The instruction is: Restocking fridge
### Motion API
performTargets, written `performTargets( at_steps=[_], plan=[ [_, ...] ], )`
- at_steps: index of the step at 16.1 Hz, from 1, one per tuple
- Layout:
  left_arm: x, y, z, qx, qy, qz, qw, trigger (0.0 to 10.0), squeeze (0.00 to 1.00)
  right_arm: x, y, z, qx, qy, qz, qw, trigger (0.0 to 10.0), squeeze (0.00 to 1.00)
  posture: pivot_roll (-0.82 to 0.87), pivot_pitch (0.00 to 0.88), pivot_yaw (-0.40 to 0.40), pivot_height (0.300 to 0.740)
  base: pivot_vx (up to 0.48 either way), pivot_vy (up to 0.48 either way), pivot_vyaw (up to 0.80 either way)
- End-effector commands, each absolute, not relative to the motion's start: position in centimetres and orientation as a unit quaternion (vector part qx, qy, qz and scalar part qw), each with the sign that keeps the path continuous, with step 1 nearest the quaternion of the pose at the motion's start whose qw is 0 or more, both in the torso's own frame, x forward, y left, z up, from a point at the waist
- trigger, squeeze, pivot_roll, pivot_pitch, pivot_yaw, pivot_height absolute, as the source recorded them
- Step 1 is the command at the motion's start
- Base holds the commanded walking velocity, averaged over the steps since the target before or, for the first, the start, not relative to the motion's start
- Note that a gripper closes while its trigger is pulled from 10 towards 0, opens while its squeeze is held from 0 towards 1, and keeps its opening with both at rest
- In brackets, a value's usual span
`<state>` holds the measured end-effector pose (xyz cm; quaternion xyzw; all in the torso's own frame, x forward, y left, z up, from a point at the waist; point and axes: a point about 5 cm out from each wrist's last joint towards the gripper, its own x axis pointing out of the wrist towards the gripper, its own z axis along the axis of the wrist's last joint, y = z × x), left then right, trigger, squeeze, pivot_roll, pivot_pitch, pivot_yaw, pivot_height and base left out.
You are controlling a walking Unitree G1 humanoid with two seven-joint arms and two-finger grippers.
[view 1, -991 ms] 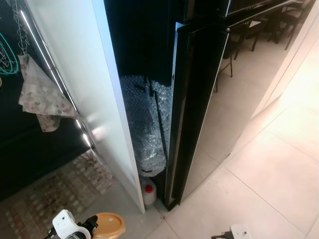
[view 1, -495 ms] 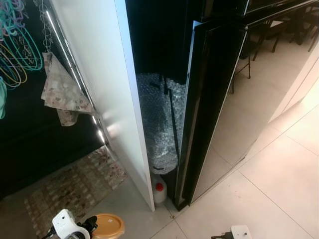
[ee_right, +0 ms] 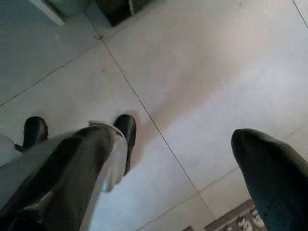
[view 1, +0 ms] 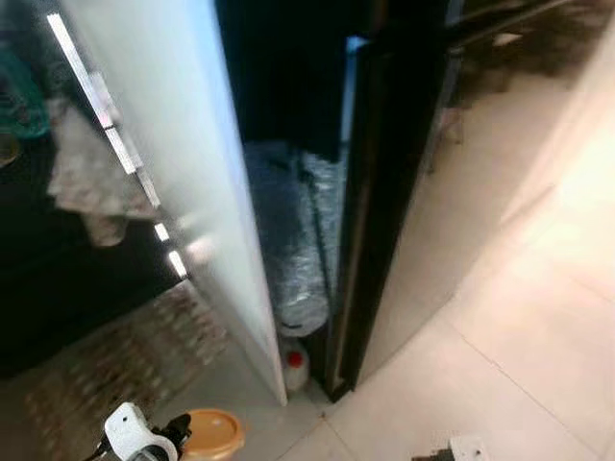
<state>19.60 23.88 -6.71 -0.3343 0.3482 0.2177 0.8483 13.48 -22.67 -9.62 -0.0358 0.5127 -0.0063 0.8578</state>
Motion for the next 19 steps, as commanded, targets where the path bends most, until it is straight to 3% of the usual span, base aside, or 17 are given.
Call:
performTargets(
  at_steps=[1, 5, 9, 13, 19],
  plan=[
    [18.91, 24.16, -7.01, -0.337, 0.356, 0.224, 0.842, 10.0, 0.0, 13.47, -22.6, -9.62, -0.031, 0.51, -0.007, 0.86, 10.0, 0.0, 0.03, 0.0, 0.046, 0.74, 0.0, 0.277, 0.0],
    [18.89, 24.17, -7.02, -0.339, 0.355, 0.225, 0.842, 10.0, 0.0, 13.47, -22.68, -9.61, -0.033, 0.51, -0.012, 0.86, 10.0, 0.0, 0.04, 0.0, 0.045, 0.74, 0.0, 0.297, 0.0],
    [18.81, 24.18, -7.06, -0.34, 0.356, 0.226, 0.841, 10.0, 0.0, 13.47, -22.68, -9.62, -0.033, 0.512, -0.009, 0.859, 10.0, 0.0, 0.03, 0.0, 0.044, 0.74, 0.0, 0.353, -0.7],
    [18.69, 24.06, -7.15, -0.337, 0.359, 0.222, 0.841, 10.0, 0.0, 13.52, -22.75, -9.58, -0.036, 0.51, -0.008, 0.859, 10.0, 0.0, 0.04, 0.0, 0.04, 0.74, 0.0, 0.0, 0.0],
    [18.43, 24.21, -7.23, -0.329, 0.363, 0.221, 0.843, 10.0, 0.0, 13.5, -22.68, -9.61, -0.036, 0.513, -0.006, 0.858, 10.0, 0.0, 0.04, 0.0, 0.041, 0.74, 0.0, 0.0, -0.79]
  ],
)
